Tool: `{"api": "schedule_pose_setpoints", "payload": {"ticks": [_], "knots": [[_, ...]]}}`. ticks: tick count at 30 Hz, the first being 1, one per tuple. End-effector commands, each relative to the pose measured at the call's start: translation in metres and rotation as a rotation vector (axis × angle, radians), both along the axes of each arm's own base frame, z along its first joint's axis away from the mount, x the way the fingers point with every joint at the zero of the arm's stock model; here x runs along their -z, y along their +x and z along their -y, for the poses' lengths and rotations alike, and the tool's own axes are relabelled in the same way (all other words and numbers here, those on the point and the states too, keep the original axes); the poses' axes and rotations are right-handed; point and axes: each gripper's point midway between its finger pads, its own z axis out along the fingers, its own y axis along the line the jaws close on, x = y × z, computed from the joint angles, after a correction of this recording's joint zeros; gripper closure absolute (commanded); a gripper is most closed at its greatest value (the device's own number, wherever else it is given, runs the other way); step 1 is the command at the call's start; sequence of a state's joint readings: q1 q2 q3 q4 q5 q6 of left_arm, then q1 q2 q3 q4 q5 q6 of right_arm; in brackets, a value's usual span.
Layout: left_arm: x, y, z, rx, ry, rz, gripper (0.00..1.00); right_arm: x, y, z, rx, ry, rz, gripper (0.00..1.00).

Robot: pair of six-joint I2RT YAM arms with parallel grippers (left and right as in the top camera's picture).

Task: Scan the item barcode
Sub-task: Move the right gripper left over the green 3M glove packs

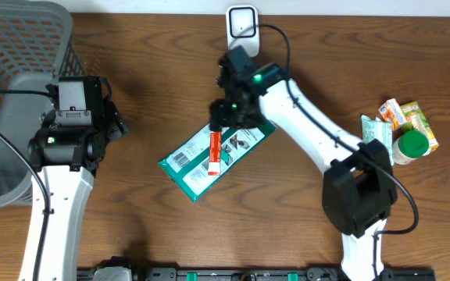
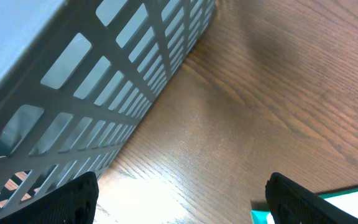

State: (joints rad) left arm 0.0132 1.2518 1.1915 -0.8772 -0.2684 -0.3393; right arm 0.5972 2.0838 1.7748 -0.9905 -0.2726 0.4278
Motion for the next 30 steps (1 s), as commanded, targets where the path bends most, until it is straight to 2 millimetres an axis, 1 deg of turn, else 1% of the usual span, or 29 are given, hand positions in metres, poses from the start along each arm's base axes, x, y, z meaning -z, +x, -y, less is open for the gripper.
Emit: {"api": "schedule_pose_setpoints", "payload": {"ticks": [1, 2, 3, 4, 5, 6, 7, 8, 10, 12, 15, 16, 18, 20, 23, 26, 30], "knots": [[-0.005, 0.000, -0.004, -0.005, 0.016, 0.010, 0.13, -0.006, 0.003, -0.014, 0.056, -0.102, 0.119, 0.04], [-0.005, 0.000, -0.004, -0.005, 0.016, 0.009, 0.13, -0.004, 0.000, -0.021, 0.044, -0.099, 0.129, 0.01], [-0.005, 0.000, -0.004, -0.005, 0.016, 0.009, 0.13, -0.002, -0.005, -0.028, 0.029, -0.093, 0.134, 0.01], [-0.005, 0.000, -0.004, -0.005, 0.016, 0.010, 0.13, 0.002, -0.010, -0.034, 0.014, -0.090, 0.135, 0.01], [-0.005, 0.000, -0.004, -0.005, 0.016, 0.010, 0.13, 0.005, -0.016, -0.037, 0.001, -0.094, 0.130, 0.04], [-0.005, 0.000, -0.004, -0.005, 0.016, 0.010, 0.13, 0.011, -0.023, -0.038, 0.002, -0.104, 0.113, 0.32], [-0.005, 0.000, -0.004, -0.005, 0.016, 0.010, 0.13, 0.013, -0.026, -0.037, 0.013, -0.108, 0.102, 0.49], [-0.005, 0.000, -0.004, -0.005, 0.016, 0.010, 0.13, 0.023, -0.036, -0.034, 0.072, -0.127, 0.051, 0.63], [-0.005, 0.000, -0.004, -0.005, 0.016, 0.009, 0.13, 0.033, -0.041, -0.030, 0.110, -0.140, 0.024, 0.63], [-0.005, 0.000, -0.004, -0.005, 0.016, 0.010, 0.13, 0.042, -0.044, -0.025, 0.132, -0.150, 0.006, 0.66], [-0.005, 0.000, -0.004, -0.005, 0.016, 0.010, 0.13, 0.056, -0.050, -0.013, 0.178, -0.177, -0.034, 0.67], [-0.005, 0.000, -0.004, -0.005, 0.016, 0.010, 0.13, 0.062, -0.052, -0.009, 0.185, -0.183, -0.046, 0.70], [-0.005, 0.000, -0.004, -0.005, 0.016, 0.010, 0.13, 0.068, -0.055, -0.009, 0.182, -0.171, -0.063, 0.76], [-0.005, 0.000, -0.004, -0.005, 0.016, 0.010, 0.13, 0.071, -0.058, -0.011, 0.178, -0.154, -0.073, 0.79], [-0.005, 0.000, -0.004, -0.005, 0.016, 0.010, 0.13, 0.075, -0.059, -0.010, 0.184, -0.159, -0.075, 0.81], [-0.005, 0.000, -0.004, -0.005, 0.016, 0.010, 0.13, 0.079, -0.061, -0.008, 0.199, -0.161, -0.082, 0.80], [-0.005, 0.000, -0.004, -0.005, 0.016, 0.009, 0.13, 0.082, -0.059, -0.011, 0.212, -0.144, -0.073, 0.79]]}}
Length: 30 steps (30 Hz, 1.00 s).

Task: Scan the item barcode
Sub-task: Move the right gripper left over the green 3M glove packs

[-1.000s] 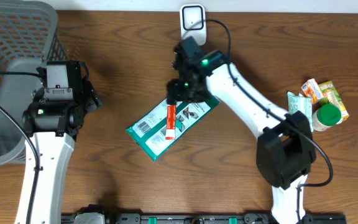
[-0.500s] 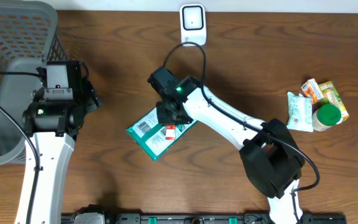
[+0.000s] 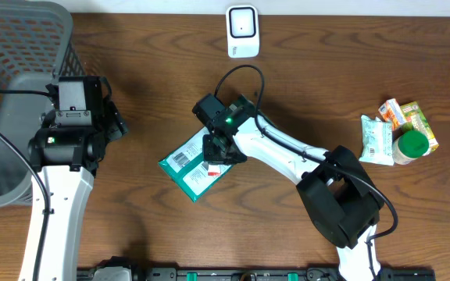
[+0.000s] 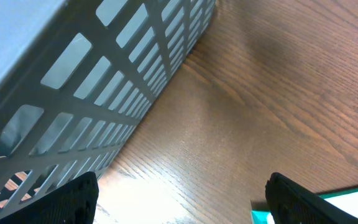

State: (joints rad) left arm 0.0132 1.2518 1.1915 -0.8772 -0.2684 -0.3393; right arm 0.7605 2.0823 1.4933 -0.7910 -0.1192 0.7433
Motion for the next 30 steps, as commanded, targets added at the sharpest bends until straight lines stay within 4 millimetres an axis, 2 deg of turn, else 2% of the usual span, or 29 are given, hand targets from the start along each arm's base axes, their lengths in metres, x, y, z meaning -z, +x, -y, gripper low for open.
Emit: {"api": "schedule_pose_setpoints", "payload": {"ticks": [1, 15, 23, 26, 28, 30], "knots": [[-0.005, 0.000, -0.004, -0.005, 0.016, 0.010, 0.13, 0.004, 0.000, 0.001, 0.048, 0.005, -0.009, 0.79], [-0.005, 0.000, -0.004, -0.005, 0.016, 0.009, 0.13, 0.005, 0.002, 0.000, 0.091, 0.007, -0.005, 0.81], [-0.005, 0.000, -0.004, -0.005, 0.016, 0.010, 0.13, 0.020, -0.005, -0.001, 0.102, 0.014, -0.005, 0.80], [-0.005, 0.000, -0.004, -0.005, 0.016, 0.009, 0.13, 0.022, -0.009, 0.000, 0.095, 0.005, -0.008, 0.86], [-0.005, 0.000, -0.004, -0.005, 0.016, 0.010, 0.13, 0.022, -0.009, 0.000, 0.083, 0.006, -0.004, 0.99], [-0.005, 0.000, -0.004, -0.005, 0.016, 0.009, 0.13, 0.017, -0.007, -0.001, 0.038, 0.009, 0.013, 0.99]]}}
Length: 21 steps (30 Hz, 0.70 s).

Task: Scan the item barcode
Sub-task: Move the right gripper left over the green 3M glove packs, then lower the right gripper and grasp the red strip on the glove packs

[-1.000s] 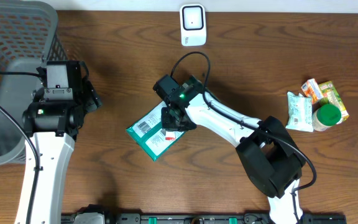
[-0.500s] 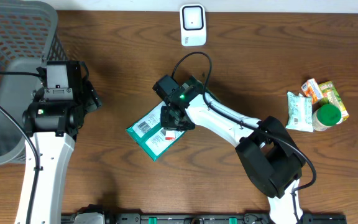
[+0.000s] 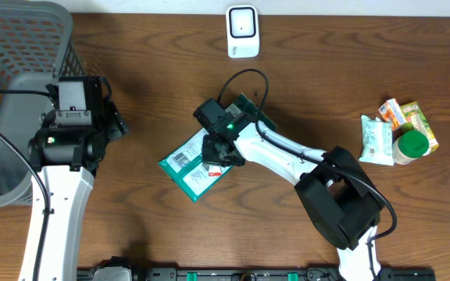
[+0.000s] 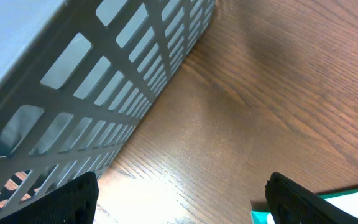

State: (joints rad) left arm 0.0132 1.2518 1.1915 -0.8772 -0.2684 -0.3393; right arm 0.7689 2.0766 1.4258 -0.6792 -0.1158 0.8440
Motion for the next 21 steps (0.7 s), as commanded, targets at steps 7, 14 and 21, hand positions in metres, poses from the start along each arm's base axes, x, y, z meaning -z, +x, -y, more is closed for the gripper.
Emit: {"api": "schedule_pose_setpoints", "payload": {"ticks": [7, 14, 21], "knots": [[-0.005, 0.000, -0.004, -0.005, 0.016, 0.009, 0.13, -0.049, 0.022, 0.013, -0.233, -0.061, 0.206, 0.99], [-0.005, 0.000, -0.004, -0.005, 0.016, 0.010, 0.13, -0.072, 0.034, 0.039, -0.521, -0.287, 0.377, 0.99], [-0.005, 0.000, -0.004, -0.005, 0.016, 0.009, 0.13, -0.075, 0.054, 0.076, -0.506, -0.584, 0.476, 0.99]]}}
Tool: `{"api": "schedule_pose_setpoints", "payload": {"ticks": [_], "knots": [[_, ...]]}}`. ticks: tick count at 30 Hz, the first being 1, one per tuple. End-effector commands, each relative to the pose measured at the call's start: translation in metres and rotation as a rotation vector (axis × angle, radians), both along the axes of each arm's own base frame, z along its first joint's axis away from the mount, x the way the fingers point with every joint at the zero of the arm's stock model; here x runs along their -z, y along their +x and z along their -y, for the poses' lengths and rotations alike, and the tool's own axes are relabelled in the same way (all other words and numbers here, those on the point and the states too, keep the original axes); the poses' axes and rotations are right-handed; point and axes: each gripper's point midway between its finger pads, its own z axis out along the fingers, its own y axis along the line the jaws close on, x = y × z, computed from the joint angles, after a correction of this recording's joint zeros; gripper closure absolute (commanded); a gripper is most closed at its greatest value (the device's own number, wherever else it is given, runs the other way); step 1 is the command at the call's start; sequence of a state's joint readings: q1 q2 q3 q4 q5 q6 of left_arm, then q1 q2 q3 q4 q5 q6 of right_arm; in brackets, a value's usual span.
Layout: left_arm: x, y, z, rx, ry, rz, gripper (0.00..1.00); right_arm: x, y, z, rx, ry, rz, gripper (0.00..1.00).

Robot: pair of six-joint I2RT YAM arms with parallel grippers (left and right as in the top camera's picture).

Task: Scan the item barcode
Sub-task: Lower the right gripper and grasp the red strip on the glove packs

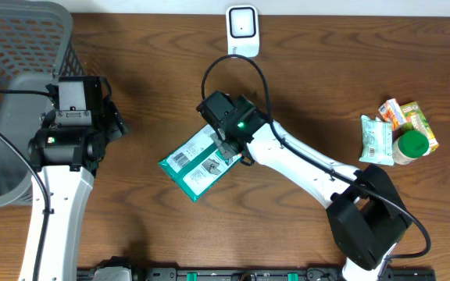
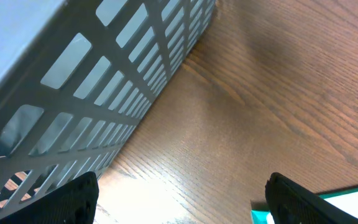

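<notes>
A green flat package (image 1: 196,173) lies on the wooden table at the centre, with its white barcode label (image 1: 181,160) facing up at its left end. My right gripper (image 1: 230,145) is down over the package's upper right end; its fingers are hidden under the wrist. The white scanner (image 1: 241,30) stands at the far edge, apart from the package. My left gripper (image 2: 182,202) hangs open over bare wood beside the basket, and a corner of the green package (image 2: 353,205) shows at the bottom right.
A grey mesh basket (image 1: 22,47) fills the far left corner, its wall (image 2: 104,81) close to my left gripper. Several small snack packs and a green-lidded jar (image 1: 411,144) sit at the right edge.
My right wrist now sits a little farther right and back, over the package's upper right part. The small red mark seen on the package no longer shows. The left arm has not moved.
First my right gripper was near the package's far right end, below the scanner. Then it stood over the package's middle and stayed there. Now it is at the upper right part. The package's left corner stayed in one place and the left arm kept still.
</notes>
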State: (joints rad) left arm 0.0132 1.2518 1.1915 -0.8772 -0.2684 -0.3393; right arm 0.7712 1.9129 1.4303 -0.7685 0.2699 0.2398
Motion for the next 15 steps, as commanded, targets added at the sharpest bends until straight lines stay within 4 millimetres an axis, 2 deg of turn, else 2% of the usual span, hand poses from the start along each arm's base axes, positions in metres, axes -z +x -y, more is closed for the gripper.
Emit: {"api": "schedule_pose_setpoints", "payload": {"ticks": [1, 6, 15], "knots": [[-0.005, 0.000, -0.004, -0.005, 0.016, 0.009, 0.13, -0.008, 0.019, 0.028, 0.009, -0.228, 0.163, 0.99], [-0.005, 0.000, -0.004, -0.005, 0.016, 0.010, 0.13, -0.016, 0.030, 0.045, 0.102, -0.323, 0.264, 0.98], [-0.005, 0.000, -0.004, -0.005, 0.016, 0.010, 0.13, 0.016, 0.031, 0.048, 0.141, -0.391, 0.262, 0.99]]}}
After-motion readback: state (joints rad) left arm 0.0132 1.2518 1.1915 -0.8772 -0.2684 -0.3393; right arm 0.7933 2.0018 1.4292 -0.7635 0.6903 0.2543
